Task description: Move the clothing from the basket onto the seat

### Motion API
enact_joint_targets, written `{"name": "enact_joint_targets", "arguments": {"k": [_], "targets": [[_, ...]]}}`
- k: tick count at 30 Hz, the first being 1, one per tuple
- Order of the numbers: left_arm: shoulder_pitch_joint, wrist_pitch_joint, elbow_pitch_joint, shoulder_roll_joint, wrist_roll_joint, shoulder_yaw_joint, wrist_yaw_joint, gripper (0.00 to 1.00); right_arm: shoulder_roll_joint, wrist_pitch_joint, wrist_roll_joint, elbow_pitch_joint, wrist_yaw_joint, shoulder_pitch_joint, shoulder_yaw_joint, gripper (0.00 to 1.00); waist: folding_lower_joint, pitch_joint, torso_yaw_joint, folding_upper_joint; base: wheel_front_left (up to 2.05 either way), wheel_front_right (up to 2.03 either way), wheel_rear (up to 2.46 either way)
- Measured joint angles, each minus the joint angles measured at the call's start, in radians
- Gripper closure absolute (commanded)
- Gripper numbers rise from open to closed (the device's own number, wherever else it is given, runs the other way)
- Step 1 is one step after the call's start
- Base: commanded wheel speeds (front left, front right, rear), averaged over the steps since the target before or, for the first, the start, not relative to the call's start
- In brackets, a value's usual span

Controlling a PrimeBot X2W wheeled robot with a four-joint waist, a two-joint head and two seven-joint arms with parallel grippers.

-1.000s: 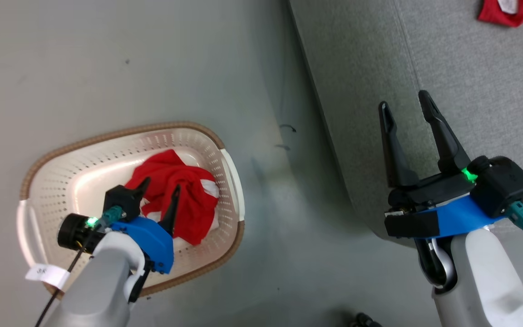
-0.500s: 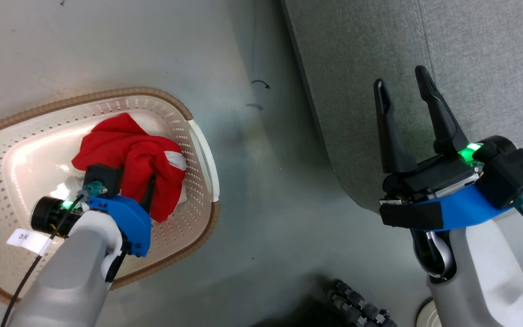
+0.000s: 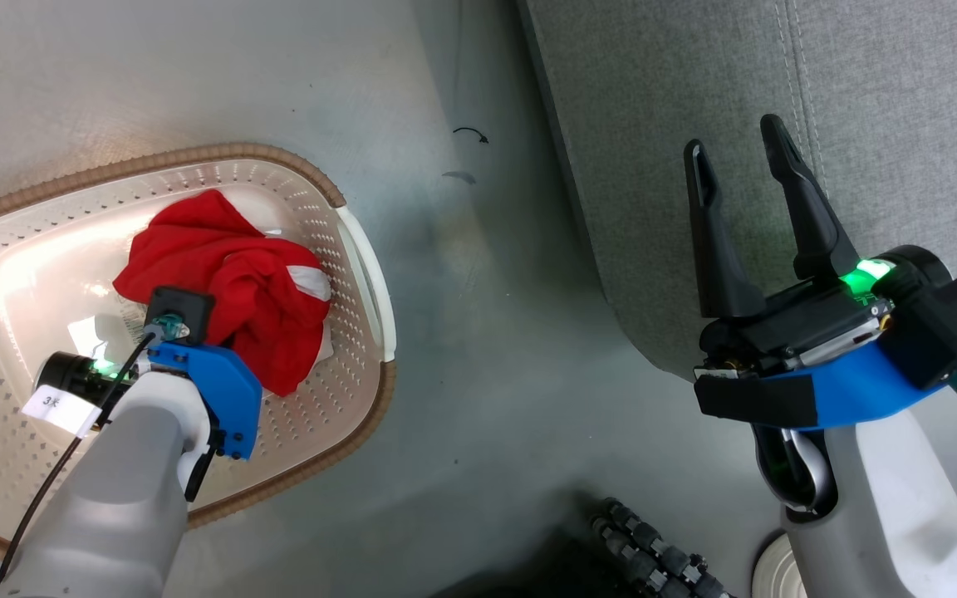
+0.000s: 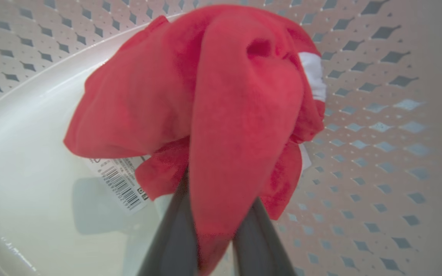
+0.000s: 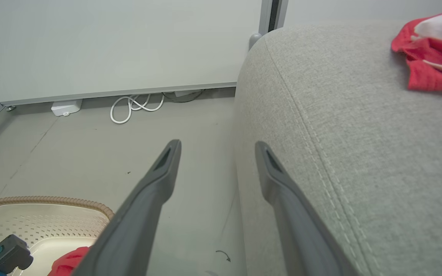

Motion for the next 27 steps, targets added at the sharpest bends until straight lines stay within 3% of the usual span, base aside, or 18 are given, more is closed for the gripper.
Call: {"name": "enact_joint_targets", "arguments": {"k": [15,27], "targets": [[-0.020,-0.044,0.047,-0.015,-0.039,-0.003,-0.024,1.00,0.000,0.000,0.007,0.006,0.000,-0.013,0.022,0.00,-0.0001,-0.012,0.005,0.0000,0.00,0.00,0.00],[0.029,-0.091,0.045,-0.064,-0.085,-0.032,-0.032,1.00,0.000,0.000,-0.034,0.053,0.000,-0.024,0.028,0.00,-0.0001,-0.143,0.056,0.0000,0.00,0.00,0.00]]}}
